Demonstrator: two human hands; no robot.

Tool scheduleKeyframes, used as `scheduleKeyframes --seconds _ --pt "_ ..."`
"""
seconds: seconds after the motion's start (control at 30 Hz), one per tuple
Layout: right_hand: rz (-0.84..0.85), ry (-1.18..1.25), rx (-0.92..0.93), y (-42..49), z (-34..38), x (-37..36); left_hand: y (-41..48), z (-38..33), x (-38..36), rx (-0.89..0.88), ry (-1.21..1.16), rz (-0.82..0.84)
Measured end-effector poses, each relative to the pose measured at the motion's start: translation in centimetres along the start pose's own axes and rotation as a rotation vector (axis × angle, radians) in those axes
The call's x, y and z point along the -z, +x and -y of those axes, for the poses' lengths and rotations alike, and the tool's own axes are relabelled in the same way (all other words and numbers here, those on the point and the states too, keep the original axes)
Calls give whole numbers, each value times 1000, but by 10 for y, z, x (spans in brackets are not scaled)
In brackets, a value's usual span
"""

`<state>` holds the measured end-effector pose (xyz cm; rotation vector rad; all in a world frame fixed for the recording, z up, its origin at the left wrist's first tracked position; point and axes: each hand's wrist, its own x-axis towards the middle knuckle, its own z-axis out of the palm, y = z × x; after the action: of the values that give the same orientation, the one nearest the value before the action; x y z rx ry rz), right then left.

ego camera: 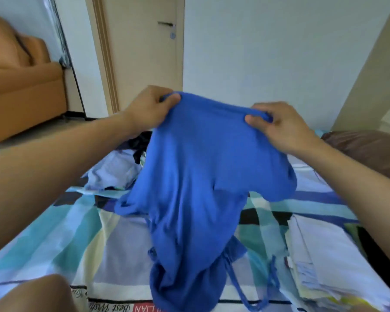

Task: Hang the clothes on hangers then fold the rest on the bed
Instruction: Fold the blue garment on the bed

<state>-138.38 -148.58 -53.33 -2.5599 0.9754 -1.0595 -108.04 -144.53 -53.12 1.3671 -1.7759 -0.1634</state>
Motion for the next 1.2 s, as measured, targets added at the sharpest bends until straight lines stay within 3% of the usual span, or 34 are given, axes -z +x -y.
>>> scheduleKeyframes --seconds 0.1,0.17,0.23,0.37,0.43,0.53,0.57,0.67,0.77,0.87,0.93,0.97,1.07,1.13,1.2 --pt "-66 363 -82 32 37 32 29 -32 24 153 -430 -25" --pt "49 611 -145 39 58 46 44 -46 38 122 -396 -41" --pt "239 711 -183 37 75 56 54 -55 53 72 -326 -110" --pt "832 285 -285 17 77 49 60 -58 80 76 -189 -225" --pt "992 204 -301 8 67 33 58 -49 81 109 -58 -205" --pt "740 464 -360 0 63 5 51 -29 60 227 310 -71" --pt "624 573 -390 -2 61 -4 42 -26 47 252 322 -36" --pt "396 812 -494 -11 54 -27 2 -30 -3 192 57 23" --pt "335 962 -581 -28 41 -49 -61 -37 -57 189 -237 116" --pt "253 1097 -683 -47 28 -64 -124 -37 -93 173 -439 -36" --pt "172 1169 -729 -58 17 -72 -152 -34 -104 87 -372 -183" --pt "123 1204 -750 -62 12 -75 -159 -30 -107 32 -311 -178" --pt "20 1313 -802 -72 1 -82 -161 -7 -123 -78 -132 8" --pt "-14 1343 -830 -74 -7 -89 -155 8 -132 -48 -113 40" --pt "-14 1211 -863 -75 -15 -97 -149 15 -137 35 -190 84"
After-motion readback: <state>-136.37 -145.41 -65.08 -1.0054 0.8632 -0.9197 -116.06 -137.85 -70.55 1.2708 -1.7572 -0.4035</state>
